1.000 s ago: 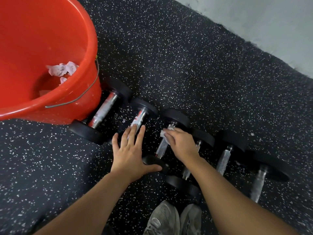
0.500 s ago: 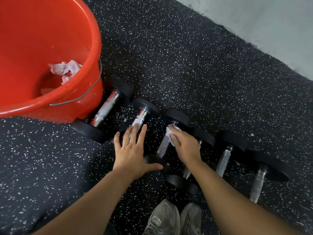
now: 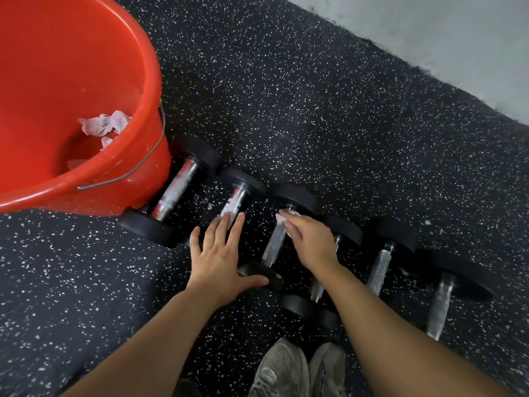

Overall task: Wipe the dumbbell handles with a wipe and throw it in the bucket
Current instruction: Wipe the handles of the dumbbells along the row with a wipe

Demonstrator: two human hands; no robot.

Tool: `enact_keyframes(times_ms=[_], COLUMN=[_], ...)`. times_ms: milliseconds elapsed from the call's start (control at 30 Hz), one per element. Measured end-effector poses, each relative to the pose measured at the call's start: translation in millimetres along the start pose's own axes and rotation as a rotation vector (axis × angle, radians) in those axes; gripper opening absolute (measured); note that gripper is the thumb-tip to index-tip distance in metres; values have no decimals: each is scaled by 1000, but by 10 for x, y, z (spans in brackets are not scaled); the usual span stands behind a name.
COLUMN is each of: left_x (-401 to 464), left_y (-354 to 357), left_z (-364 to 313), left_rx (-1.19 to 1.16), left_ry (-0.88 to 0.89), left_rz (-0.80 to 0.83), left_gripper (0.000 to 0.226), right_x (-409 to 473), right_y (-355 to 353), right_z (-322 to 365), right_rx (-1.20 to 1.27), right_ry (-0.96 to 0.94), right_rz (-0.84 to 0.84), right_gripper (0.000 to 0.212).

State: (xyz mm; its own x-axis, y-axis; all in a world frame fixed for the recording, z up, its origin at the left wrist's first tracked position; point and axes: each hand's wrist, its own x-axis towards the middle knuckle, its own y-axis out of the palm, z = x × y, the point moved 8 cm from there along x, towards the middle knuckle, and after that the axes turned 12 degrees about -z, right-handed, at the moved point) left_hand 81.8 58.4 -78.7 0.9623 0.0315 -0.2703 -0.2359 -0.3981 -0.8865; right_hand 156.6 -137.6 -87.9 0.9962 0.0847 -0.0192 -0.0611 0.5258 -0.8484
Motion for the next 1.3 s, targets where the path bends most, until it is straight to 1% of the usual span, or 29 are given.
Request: enact_keyframes(times_ms=[100, 167, 267, 300, 333, 367, 467, 500, 567, 633, 767, 833, 867, 900, 967, 1000, 1033, 1167, 1300], left_x=[21, 22, 12, 8, 4, 0, -16, -21, -23, -22, -18, -18, -23, -28, -38, -40, -41, -40, -48], left_y=[-25, -27, -26, -22, -16, -9, 17, 18, 24, 40, 51, 50, 51, 55, 53, 47, 42, 55, 48], left_z=[56, 68, 60, 51, 41, 26, -37, -52, -54, -42, -55, -74, -81, -88, -95, -97, -97, -92, -89], left_rx=[-15, -21, -27, -16, -3, 6, 20, 21, 22, 26, 31, 34, 36, 37, 36, 38, 40, 40, 34], left_ry=[4, 12, 22, 23, 22, 20, 23, 26, 29, 26, 25, 32, 34, 35, 35, 35, 35, 31, 33], left_rz=[14, 18, -3, -11, -18, -21, -26, -28, -32, -29, -26, -31, -32, -28, -31, -36, -38, -43, -45], left_gripper=[137, 135, 135, 136, 137, 138, 139, 139, 139, 138, 138, 138, 137, 137, 137, 138, 138, 138, 139], right_x=[-125, -244, -431, -446, -416, -346, -90, -68, -128, -268, -569, -554, -485, -386, -179, -114, -87, -214, -405], right_y=[167, 237, 298, 291, 250, 186, 19, 26, 89, 157, 256, 243, 202, 132, -43, -67, -46, 122, 199], right_z=[55, 118, 247, 271, 288, 263, -7, -73, -90, -63, 25, 49, 52, 35, -49, -97, -116, -102, -38], right_rx=[31, 36, -14, -17, 4, 39, 67, 61, 76, 71, 122, 129, 142, 156, 149, 133, 124, 119, 135], right_ry=[-3, -82, -222, -249, -250, -212, -9, 33, 40, 8, -100, -121, -111, -83, 3, 43, 74, 96, 37], right_rz=[68, 156, 352, 383, 367, 304, 34, 2, 18, 70, 256, 324, 310, 246, 37, -30, -45, 19, 154], right_gripper=[32, 33, 33, 33, 32, 32, 32, 33, 34, 34, 35, 31, 30, 30, 30, 30, 30, 30, 29])
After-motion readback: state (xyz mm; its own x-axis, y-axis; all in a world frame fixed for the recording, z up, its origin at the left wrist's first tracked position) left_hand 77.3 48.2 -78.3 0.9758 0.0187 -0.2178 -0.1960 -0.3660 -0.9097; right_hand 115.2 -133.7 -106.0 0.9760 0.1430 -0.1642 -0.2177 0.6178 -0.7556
